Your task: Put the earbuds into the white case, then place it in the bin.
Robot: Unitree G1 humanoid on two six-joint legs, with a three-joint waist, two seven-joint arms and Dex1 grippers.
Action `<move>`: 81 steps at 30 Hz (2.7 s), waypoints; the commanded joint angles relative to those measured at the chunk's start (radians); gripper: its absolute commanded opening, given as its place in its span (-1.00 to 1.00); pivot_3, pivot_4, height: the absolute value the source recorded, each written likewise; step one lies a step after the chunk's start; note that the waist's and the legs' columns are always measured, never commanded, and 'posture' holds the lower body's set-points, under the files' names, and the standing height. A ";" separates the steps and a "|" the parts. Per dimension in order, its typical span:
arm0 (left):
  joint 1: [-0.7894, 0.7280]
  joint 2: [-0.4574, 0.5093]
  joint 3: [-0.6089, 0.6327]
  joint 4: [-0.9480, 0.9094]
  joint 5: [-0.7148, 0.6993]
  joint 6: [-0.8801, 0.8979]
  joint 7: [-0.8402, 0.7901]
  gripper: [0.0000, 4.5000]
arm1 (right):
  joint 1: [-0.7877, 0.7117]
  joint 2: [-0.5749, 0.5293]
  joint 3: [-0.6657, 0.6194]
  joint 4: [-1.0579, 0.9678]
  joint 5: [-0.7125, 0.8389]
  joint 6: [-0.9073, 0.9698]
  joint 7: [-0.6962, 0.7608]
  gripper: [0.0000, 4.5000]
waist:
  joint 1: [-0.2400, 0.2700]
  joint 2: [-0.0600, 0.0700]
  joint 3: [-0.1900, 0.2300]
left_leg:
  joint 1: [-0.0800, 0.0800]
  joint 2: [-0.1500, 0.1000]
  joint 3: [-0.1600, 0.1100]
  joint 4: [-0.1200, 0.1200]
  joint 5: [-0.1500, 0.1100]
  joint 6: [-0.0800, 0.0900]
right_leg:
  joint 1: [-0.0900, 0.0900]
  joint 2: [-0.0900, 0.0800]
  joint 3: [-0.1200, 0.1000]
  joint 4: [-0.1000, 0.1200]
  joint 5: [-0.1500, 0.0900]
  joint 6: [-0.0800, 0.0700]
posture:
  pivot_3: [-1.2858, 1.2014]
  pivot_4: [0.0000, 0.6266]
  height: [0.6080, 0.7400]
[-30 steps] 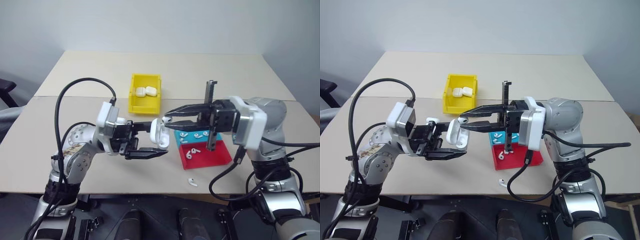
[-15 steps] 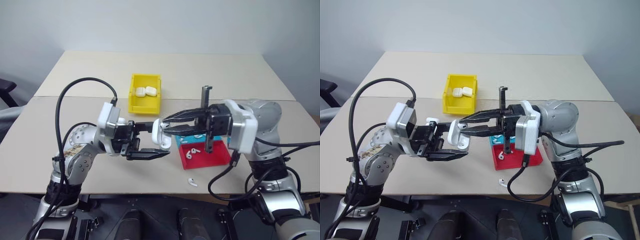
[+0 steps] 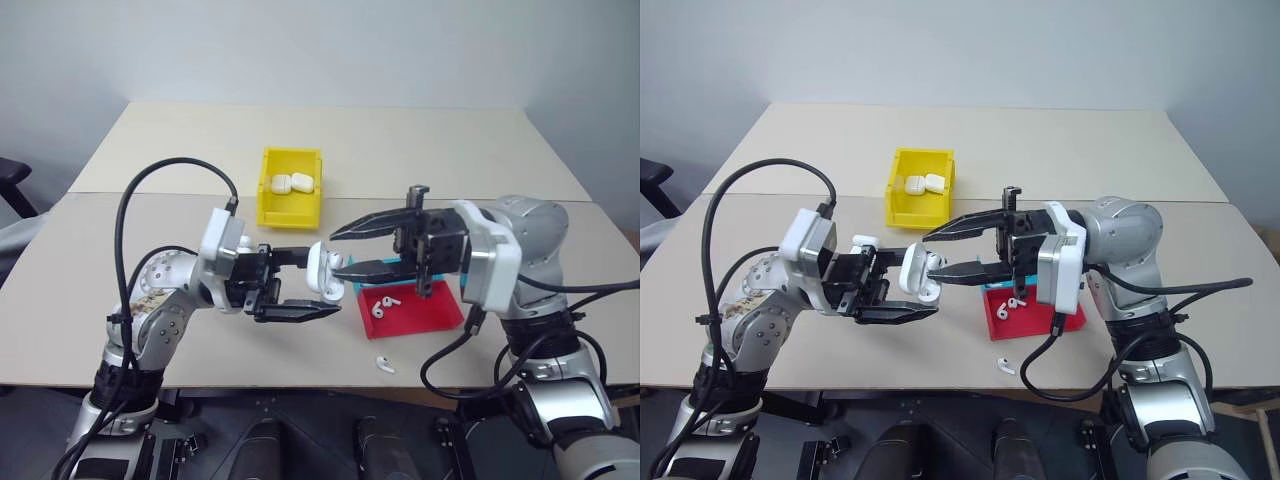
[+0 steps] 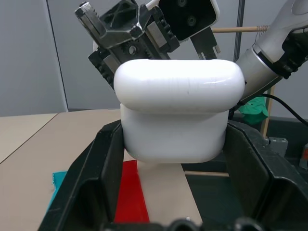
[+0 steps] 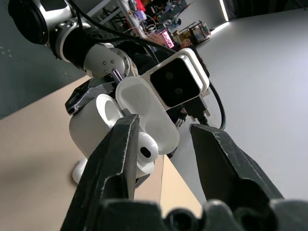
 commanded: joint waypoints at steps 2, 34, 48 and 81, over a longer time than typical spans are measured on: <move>-0.004 -0.009 0.015 -0.028 -0.017 -0.022 -0.002 0.24 | -0.009 -0.007 0.008 0.003 0.002 -0.019 0.021 -0.09 | 0.000 0.000 0.000 | 0.000 0.000 0.000 0.000 0.000 0.000 | 0.000 0.000 0.000 0.000 0.000 0.000 | 0.03 -0.52 1.00; 0.334 0.050 0.037 -0.116 0.200 -0.196 0.161 0.24 | -0.434 -0.260 0.372 0.623 -0.616 0.551 0.111 -0.09 | -0.010 0.001 0.001 | 0.001 0.000 0.002 -0.002 0.000 0.000 | -0.001 -0.002 0.000 -0.001 0.000 -0.002 | 0.03 -0.52 1.00; 0.400 0.056 0.031 -0.192 0.199 -0.175 0.239 0.24 | -0.536 -0.108 0.450 0.989 -0.802 0.201 0.088 -0.09 | -0.026 0.002 0.001 | 0.001 0.000 0.001 -0.002 0.000 0.000 | -0.001 -0.002 0.000 0.001 0.001 -0.002 | 0.03 -0.52 1.00; 0.410 0.078 0.022 -0.217 0.201 -0.170 0.270 0.24 | -0.584 -0.023 0.442 1.221 -0.931 0.027 0.008 -0.09 | -0.028 0.002 0.002 | 0.003 0.000 0.001 -0.002 0.000 0.000 | -0.001 -0.001 0.000 0.002 0.001 -0.002 | 0.03 -0.52 1.00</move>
